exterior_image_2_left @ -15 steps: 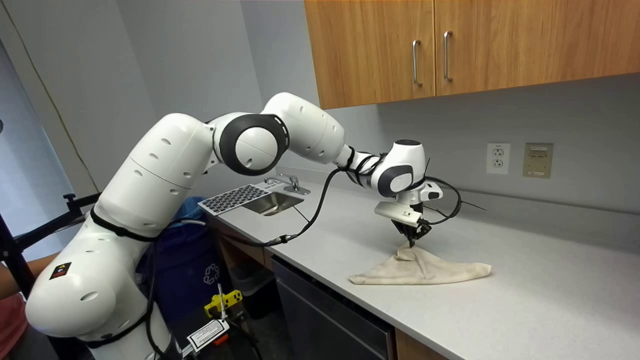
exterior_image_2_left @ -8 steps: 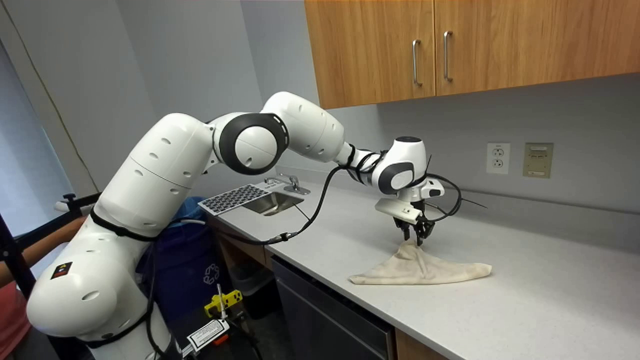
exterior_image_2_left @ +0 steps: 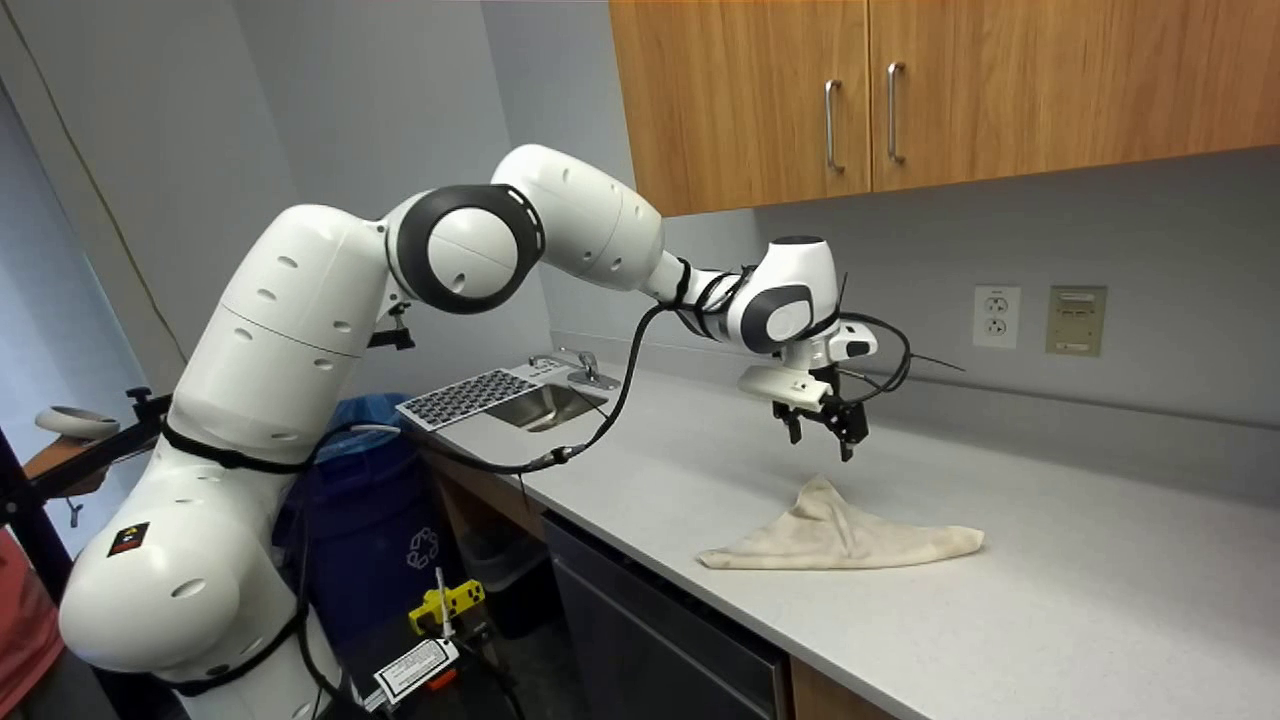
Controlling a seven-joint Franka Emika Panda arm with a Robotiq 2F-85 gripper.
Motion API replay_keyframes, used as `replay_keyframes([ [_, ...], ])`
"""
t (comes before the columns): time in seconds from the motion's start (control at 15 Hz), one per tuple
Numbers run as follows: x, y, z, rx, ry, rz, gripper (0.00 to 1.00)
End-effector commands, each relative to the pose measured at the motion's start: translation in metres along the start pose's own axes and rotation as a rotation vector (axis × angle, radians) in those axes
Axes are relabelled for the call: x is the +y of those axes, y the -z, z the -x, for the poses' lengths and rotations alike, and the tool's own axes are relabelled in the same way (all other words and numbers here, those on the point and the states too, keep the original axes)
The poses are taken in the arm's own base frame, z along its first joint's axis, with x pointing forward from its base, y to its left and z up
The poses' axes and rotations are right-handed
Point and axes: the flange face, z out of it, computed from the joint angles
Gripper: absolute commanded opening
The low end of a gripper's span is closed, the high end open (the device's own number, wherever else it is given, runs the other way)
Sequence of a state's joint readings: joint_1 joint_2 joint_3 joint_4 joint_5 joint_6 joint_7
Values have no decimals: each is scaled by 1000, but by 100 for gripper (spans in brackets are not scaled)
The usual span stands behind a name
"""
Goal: Fold the towel into a triangle twice
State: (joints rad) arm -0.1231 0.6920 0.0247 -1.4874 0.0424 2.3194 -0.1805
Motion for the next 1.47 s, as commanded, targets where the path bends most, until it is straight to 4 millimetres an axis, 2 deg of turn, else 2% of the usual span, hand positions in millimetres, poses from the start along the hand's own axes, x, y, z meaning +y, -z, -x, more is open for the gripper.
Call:
replay_keyframes([
  [0.0, 0, 22, 34, -52, -21, 11, 100],
  [0.13, 1, 14, 48, -66, -30, -3, 100],
  [0.27, 4, -1, 58, -76, -41, -3, 98],
  [0.33, 7, -9, 61, -78, -47, 0, 73],
  [0.47, 14, -25, 64, -68, -57, 11, 69],
  [0.67, 27, -43, 59, -19, -71, 39, 43],
  [0.8, 34, -50, 54, 12, -84, 50, 30],
  [1.0, 34, -58, 47, 29, -114, 40, 6],
  [1.13, 29, -62, 41, 20, -132, 31, 0],
  [1.4, 12, -63, 22, 35, -152, -6, 0],
])
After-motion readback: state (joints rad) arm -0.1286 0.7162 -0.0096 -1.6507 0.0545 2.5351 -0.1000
